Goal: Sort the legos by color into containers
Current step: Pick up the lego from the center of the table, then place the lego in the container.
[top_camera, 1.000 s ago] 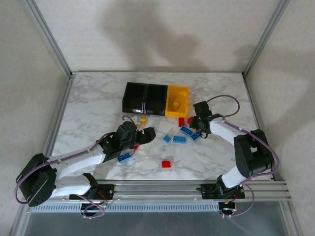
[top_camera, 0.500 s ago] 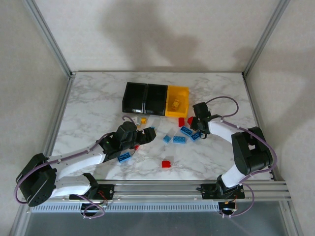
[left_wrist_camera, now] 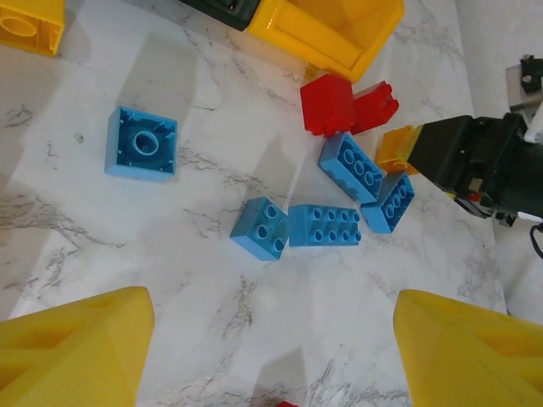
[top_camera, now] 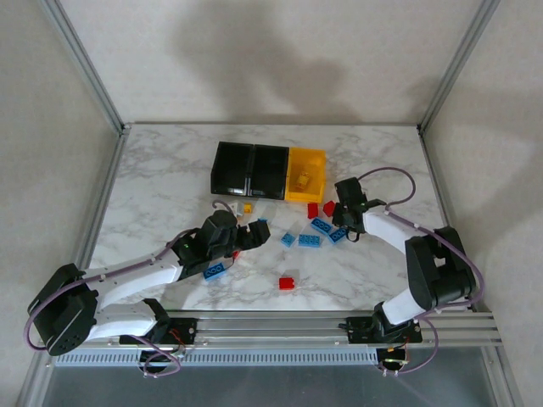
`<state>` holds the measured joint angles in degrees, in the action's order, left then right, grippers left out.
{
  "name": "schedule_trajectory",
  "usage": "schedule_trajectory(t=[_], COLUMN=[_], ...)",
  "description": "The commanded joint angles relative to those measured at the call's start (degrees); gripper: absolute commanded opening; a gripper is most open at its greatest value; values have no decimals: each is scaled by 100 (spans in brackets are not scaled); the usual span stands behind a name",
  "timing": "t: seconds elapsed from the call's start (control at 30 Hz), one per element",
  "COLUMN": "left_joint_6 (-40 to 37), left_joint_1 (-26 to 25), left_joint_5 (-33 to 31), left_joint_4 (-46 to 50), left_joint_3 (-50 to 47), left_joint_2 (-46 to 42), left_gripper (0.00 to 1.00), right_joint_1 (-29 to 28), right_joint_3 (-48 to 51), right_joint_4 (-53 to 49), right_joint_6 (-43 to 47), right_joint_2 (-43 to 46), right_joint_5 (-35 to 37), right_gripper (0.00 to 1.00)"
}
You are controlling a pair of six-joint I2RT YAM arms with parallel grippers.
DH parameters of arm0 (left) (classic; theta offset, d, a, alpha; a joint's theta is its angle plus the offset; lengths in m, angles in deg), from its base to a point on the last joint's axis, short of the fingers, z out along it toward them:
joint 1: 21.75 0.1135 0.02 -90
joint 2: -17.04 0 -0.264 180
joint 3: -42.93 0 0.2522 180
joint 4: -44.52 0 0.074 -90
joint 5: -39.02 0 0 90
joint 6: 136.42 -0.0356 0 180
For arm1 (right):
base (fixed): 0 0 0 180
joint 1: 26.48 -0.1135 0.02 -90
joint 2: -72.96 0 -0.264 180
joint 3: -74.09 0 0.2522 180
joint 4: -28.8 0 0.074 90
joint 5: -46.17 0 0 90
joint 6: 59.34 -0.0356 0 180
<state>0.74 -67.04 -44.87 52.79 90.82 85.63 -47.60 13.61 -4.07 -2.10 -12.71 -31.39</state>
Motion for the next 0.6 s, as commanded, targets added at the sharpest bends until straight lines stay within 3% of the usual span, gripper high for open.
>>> schedule_trajectory(t=[0.0,0.3,0.57], left_joint_6=[-19,94,152], left_joint_1=[-49,-49,-32], left_joint_5=[-143,-211,-447], left_joint_4=[-104,-174,63], left_joint_3=[234,408,376], left_joint_2=[35,138,-156], left_gripper=[76,76,76], right_joint_1=[29,-13,-458], right_joint_3=[-246,-1090,-2195], right_joint_4=[-316,-675,-607], right_joint_6=[51,337,495], right_joint_2=[447,694,-227], right_joint_5=[162,-76,-201], right_gripper=[31,29,29])
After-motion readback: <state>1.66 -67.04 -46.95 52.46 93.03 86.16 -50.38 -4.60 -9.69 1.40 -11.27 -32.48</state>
